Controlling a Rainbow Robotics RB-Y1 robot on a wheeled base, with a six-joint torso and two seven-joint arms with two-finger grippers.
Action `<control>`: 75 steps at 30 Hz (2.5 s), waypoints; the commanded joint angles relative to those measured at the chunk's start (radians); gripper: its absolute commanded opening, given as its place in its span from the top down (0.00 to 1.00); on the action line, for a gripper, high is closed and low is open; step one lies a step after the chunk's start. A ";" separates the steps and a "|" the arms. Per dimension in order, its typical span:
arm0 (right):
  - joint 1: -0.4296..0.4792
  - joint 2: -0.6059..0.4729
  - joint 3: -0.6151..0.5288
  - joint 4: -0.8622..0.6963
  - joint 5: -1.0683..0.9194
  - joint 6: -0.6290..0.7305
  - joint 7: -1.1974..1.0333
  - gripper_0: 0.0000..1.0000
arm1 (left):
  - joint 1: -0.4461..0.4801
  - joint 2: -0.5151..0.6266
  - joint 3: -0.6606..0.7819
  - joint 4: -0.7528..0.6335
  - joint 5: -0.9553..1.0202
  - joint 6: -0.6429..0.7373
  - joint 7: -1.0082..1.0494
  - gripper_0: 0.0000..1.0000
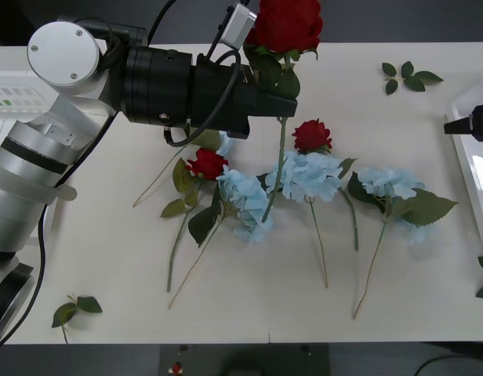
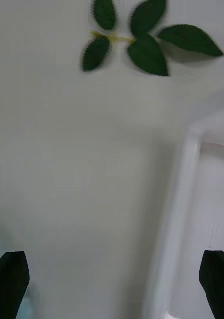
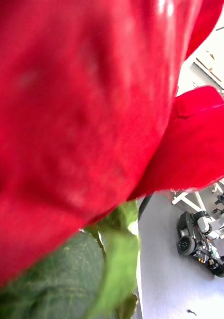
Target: Put the red flowers into the right box and the blue flowers into the left box
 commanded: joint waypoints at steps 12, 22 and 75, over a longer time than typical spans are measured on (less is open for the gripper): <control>0.281 -0.074 -0.071 -0.331 -0.734 0.076 0.432 0.00 | -0.032 0.002 -0.004 -0.026 0.013 -0.007 0.051 1.00; 0.373 -0.047 -0.069 -0.451 -0.983 0.264 0.535 0.00 | -0.032 0.002 -0.004 -0.026 0.013 -0.007 0.051 1.00; 0.366 0.627 -0.089 -0.570 -0.762 0.113 0.535 0.00 | -0.032 0.002 -0.004 -0.026 0.013 -0.007 0.051 1.00</control>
